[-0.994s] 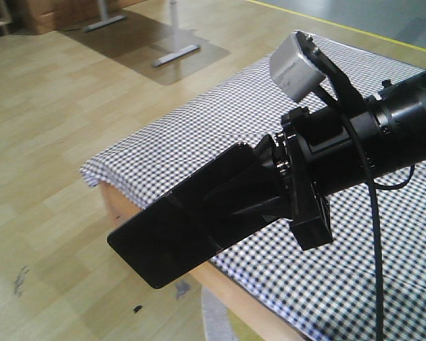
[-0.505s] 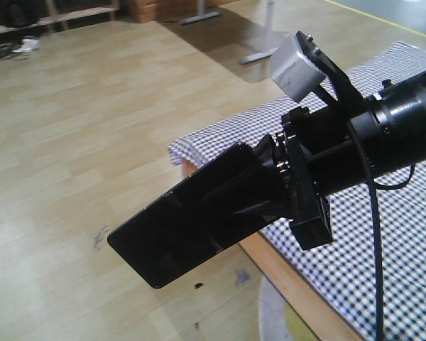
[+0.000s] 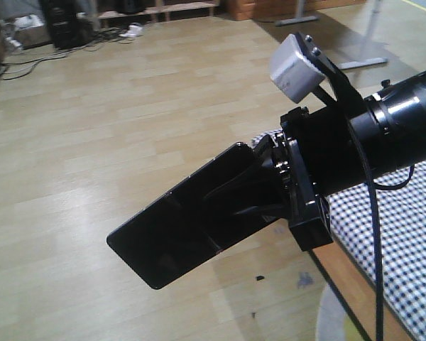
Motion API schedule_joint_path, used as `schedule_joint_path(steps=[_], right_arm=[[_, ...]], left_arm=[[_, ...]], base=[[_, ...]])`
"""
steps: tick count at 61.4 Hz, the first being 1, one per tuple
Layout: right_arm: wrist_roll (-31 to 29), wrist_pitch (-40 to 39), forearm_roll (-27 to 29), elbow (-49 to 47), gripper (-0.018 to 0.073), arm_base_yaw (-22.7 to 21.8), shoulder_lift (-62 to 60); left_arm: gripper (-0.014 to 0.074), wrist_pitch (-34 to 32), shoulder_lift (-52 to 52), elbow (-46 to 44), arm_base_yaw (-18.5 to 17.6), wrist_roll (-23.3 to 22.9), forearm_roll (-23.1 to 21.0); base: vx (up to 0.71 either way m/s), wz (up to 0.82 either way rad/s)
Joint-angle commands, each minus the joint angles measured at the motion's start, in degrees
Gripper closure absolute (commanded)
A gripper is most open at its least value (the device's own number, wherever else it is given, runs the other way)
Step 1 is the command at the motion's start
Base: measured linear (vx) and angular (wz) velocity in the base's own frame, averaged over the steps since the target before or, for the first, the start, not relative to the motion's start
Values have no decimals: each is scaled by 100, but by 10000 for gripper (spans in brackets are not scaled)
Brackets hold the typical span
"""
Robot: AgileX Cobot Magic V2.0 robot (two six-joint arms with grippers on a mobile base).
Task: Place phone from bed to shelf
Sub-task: 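Hold the phone raised in the right gripper while the base turns away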
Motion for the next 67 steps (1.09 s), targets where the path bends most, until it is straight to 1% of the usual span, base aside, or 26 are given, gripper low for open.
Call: schedule_joint_path(steps=[1,33,67], right_arm=[[-3,290,437,-144,562,-10,-187],[-3,290,437,-144,562,-10,-187],[-3,290,437,-144,562,-10,-187]], left_arm=[[595,-412,-33,-132,8,-33,-52],[595,-412,-33,-132,8,-33,-52],[595,-412,-33,-132,8,-33,-52]], base=[[-11,48],[-8,37],[-1,10]])
